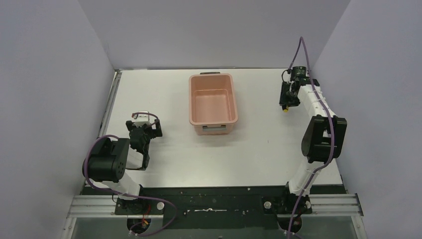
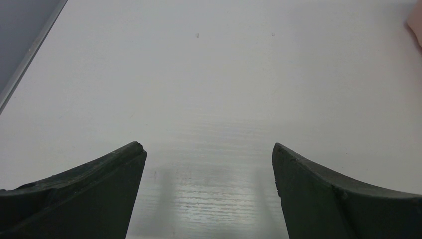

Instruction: Put the screwdriver in the bin

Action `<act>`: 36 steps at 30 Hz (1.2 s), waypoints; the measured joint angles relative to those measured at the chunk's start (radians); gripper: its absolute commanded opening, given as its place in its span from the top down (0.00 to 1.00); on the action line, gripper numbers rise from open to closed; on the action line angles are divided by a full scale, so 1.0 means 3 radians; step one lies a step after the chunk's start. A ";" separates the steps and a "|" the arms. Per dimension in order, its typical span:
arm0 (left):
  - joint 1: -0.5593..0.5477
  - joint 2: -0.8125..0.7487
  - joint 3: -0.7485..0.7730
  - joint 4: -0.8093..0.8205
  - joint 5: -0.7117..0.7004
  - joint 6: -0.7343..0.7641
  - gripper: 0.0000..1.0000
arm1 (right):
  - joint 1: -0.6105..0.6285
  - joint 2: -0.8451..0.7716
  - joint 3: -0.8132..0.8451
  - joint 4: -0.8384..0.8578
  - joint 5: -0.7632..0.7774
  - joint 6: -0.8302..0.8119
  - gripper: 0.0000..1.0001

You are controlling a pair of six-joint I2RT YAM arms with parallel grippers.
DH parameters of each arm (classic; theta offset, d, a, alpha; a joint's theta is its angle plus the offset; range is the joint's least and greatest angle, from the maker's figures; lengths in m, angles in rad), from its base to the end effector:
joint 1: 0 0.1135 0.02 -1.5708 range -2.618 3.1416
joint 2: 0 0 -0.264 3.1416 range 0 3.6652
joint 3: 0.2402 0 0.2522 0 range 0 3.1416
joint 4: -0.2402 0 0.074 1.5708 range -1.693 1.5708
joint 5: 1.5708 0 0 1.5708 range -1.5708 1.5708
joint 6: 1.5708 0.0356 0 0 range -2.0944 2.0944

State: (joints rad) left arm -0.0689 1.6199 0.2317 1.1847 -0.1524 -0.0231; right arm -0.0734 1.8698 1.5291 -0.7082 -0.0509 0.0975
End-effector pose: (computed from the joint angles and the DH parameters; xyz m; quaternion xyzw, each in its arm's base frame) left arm 0.2432 -0.0114 0.1251 -0.0304 0.7739 0.0300 0.6318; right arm 0.4024 -0.0278 0.2455 0.0759 0.9629 0.0277 0.2576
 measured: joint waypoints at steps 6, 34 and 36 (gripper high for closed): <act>0.0000 0.0000 0.0000 0.0000 0.0000 0.0000 0.03 | 0.0041 -0.0107 0.0482 -0.0456 0.0038 0.0186 0.95; 0.0000 0.0000 0.0000 0.0000 0.0001 0.0000 0.03 | 0.2546 0.0706 0.1662 -0.0635 0.0694 0.1048 0.90; 0.0000 0.0000 0.0000 0.0000 0.0000 0.0000 0.03 | 0.2567 0.0706 0.1404 -0.0476 0.0724 0.1108 0.88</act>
State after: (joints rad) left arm -0.0689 1.6199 0.2317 1.1847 -0.1524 -0.0231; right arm 0.6968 2.0815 1.9503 -0.8509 0.1661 0.4297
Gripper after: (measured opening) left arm 0.973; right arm 0.324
